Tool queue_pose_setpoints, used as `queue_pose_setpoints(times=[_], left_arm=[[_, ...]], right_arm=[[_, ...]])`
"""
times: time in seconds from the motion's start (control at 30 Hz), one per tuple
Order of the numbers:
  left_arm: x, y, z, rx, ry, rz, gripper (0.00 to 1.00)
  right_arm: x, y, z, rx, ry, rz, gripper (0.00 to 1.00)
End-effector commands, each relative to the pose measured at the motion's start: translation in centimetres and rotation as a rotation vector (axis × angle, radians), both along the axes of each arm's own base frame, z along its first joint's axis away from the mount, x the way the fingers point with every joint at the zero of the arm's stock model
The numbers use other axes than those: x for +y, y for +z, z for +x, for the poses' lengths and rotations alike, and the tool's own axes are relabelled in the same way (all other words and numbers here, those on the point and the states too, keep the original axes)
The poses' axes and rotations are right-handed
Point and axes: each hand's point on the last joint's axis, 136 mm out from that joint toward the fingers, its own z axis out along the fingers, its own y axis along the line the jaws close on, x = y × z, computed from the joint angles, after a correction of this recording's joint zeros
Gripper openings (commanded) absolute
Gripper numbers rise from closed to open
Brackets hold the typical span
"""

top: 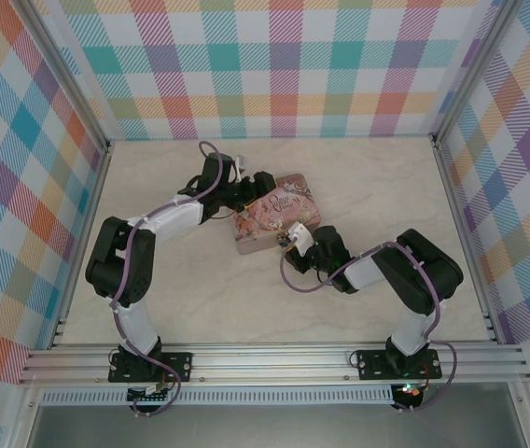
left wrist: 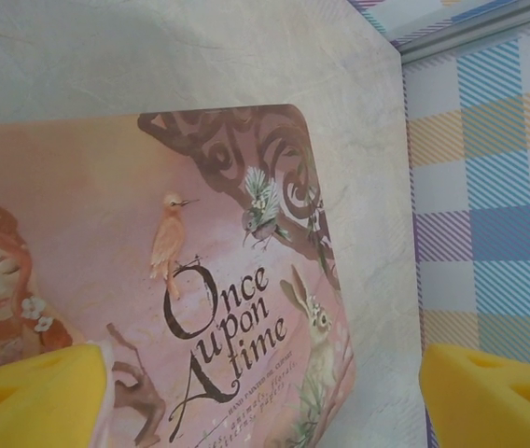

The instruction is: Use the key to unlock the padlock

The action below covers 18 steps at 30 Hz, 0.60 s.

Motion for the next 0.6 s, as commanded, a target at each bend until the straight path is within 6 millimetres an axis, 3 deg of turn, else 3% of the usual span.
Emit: queue_pose_setpoints(times=[0.0,0.17,0.37,0.57], left_arm=[[0.3,-0.4,-0.2,0.007,0.005,0.006,0.87],[0.6,-0.5,-0.3,0.011,0.01,0.006,0.87],[0.9,-0.5,-0.3,0.008,0.015,0.008,0.87],[1.3,-1.0,-0.6,0.014,0.024,0.029,0.87]], right_arm=[[1.1,1.3,0.4,-0.017,0.023,0.059,0.21],[1.8,1.9,0.3,-0.008,0.051,0.089,0.25],[1.3,1.3,0.6,-0.002,0.018,0.065,0.13],[-0.8,0.6,1.5,-0.006,-0.097,-0.005,0.04]])
